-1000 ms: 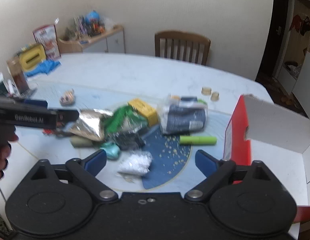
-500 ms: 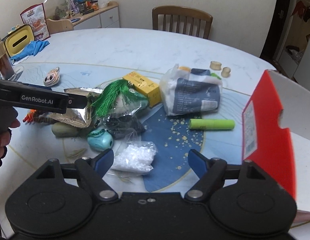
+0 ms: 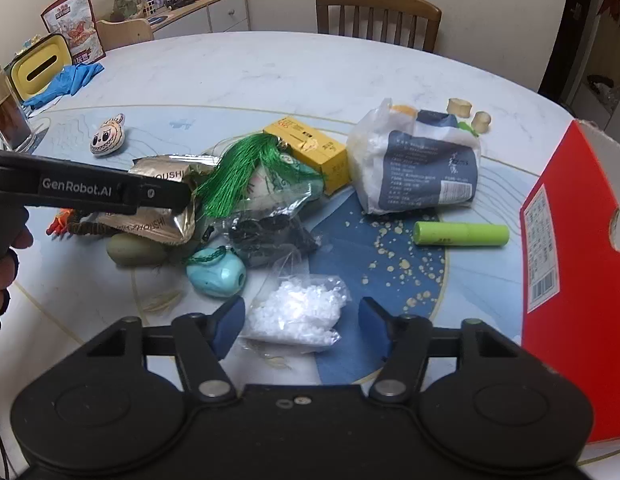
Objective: Organize objects
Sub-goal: 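Reach the left tool to the gold foil bag while the right tool reaches the white bead bag, then carry the foil bag and bead bag into the cardboard box with both tools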
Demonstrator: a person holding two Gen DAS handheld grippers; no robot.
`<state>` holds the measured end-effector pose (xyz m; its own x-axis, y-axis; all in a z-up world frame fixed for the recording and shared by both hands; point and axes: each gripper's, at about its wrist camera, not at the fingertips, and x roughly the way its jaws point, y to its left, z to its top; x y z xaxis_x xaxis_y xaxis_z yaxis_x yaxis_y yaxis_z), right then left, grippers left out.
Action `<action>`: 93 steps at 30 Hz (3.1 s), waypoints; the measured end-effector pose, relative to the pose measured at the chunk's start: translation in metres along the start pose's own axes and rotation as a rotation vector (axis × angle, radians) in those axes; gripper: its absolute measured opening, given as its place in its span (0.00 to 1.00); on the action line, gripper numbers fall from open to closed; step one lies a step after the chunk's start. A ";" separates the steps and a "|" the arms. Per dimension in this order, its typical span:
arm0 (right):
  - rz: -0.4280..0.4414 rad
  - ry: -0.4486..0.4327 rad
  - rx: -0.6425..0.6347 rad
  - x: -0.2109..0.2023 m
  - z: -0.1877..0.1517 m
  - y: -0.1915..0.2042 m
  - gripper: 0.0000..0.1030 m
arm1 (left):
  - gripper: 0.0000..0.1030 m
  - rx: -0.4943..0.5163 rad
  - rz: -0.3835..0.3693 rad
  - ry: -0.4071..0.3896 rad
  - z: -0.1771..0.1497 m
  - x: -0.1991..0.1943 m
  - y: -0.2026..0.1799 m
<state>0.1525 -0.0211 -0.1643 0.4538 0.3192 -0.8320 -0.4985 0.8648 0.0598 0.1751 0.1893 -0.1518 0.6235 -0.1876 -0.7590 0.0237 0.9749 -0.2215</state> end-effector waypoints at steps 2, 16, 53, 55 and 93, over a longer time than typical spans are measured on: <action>-0.002 0.003 0.002 0.000 0.000 0.001 0.54 | 0.51 0.002 0.008 0.002 0.000 0.000 -0.001; -0.050 -0.030 0.033 -0.021 0.000 0.005 0.39 | 0.39 -0.022 -0.009 -0.003 0.001 -0.016 0.002; -0.169 -0.232 0.143 -0.186 -0.022 -0.194 0.39 | 0.39 0.183 -0.210 -0.064 0.053 -0.064 -0.238; -0.166 -0.230 0.149 -0.185 -0.026 -0.210 0.39 | 0.39 0.200 -0.208 -0.052 0.053 -0.053 -0.258; -0.023 0.156 0.100 -0.071 -0.040 -0.311 0.39 | 0.39 0.328 -0.073 0.302 0.057 0.146 -0.380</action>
<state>0.2456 -0.3285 -0.1462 0.3404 0.2420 -0.9086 -0.4098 0.9079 0.0882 0.3019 -0.2013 -0.1433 0.3560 -0.2359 -0.9042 0.3359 0.9352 -0.1118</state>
